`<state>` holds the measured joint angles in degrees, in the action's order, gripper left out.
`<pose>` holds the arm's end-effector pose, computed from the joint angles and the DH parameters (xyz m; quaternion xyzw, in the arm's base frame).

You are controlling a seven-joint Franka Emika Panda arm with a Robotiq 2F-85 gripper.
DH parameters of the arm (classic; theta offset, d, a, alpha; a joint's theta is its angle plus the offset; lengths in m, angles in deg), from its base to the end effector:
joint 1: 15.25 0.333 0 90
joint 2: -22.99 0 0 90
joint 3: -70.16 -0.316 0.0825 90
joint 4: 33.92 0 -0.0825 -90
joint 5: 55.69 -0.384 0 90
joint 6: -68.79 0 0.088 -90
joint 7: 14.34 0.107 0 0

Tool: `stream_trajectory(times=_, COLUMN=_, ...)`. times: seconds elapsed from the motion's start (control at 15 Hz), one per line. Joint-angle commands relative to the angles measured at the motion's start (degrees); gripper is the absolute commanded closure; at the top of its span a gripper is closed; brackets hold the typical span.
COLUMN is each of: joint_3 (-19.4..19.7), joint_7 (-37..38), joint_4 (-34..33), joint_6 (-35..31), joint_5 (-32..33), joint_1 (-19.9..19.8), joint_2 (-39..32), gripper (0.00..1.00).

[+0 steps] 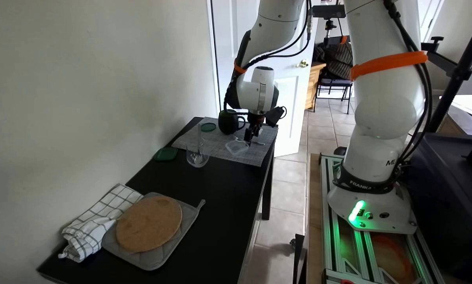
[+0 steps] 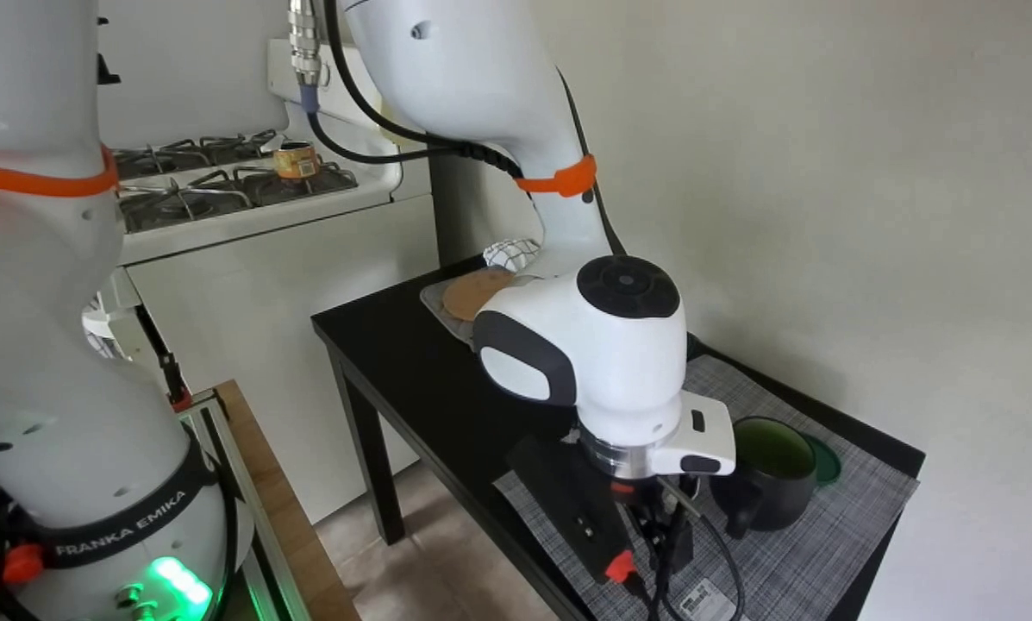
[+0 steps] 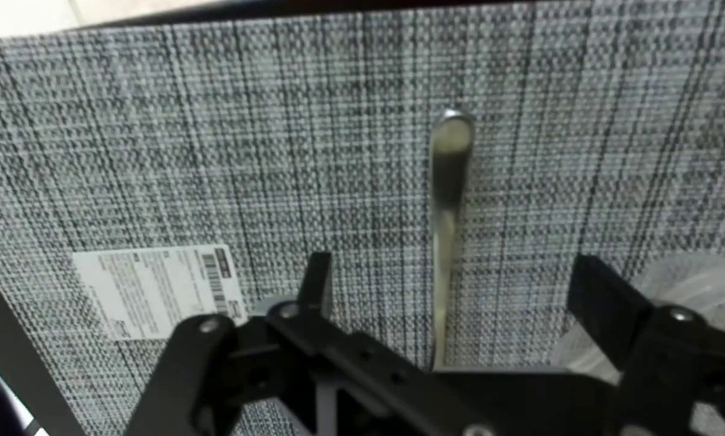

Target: Pick up the fork and put it in the black cup

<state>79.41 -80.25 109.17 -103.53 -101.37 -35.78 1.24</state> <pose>0.3664 -0.2764 0.1520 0.9937 -0.0683 0.0867 0.0202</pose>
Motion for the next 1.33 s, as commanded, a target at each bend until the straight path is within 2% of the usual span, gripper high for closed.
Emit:
stream_trajectory(times=0.0, joint_3=-4.2, joint_7=-1.3, joint_4=-0.2, joint_6=-0.7, joint_5=-4.6, joint_1=-1.8, joint_2=1.4, gripper=0.0)
stream_trajectory(times=0.33, joint_3=-4.9, joint_7=-0.6, joint_4=-2.8, joint_6=-4.1, joint_5=-6.3, joint_1=-1.5, joint_2=-1.3, gripper=0.0)
stream_trajectory(times=0.47, joint_3=-4.7, joint_7=-0.6, joint_4=-3.5, joint_6=-5.3, joint_5=-6.0, joint_1=-1.6, joint_2=-2.1, gripper=0.08)
stream_trajectory(times=0.53, joint_3=-4.6, joint_7=-0.6, joint_4=-3.9, joint_6=-5.7, joint_5=-5.7, joint_1=-1.6, joint_2=-2.6, gripper=0.09)
stream_trajectory(times=0.73, joint_3=-4.2, joint_7=-1.7, joint_4=-4.6, joint_6=-4.3, joint_5=-4.1, joint_1=-1.7, joint_2=-3.8, gripper=0.21)
stream_trajectory(times=0.8, joint_3=-4.2, joint_7=-2.2, joint_4=-4.9, joint_6=-4.6, joint_5=-3.9, joint_1=-1.8, joint_2=-4.3, gripper=0.36)
stream_trajectory(times=0.93, joint_3=-4.3, joint_7=-2.6, joint_4=-5.5, joint_6=-5.1, joint_5=-4.1, joint_1=-2.0, joint_2=-5.0, gripper=0.47)
stream_trajectory(times=1.27, joint_3=-1.8, joint_7=-1.6, joint_4=-5.2, joint_6=-4.7, joint_5=-2.7, joint_1=-0.3, joint_2=-3.7, gripper=0.87)
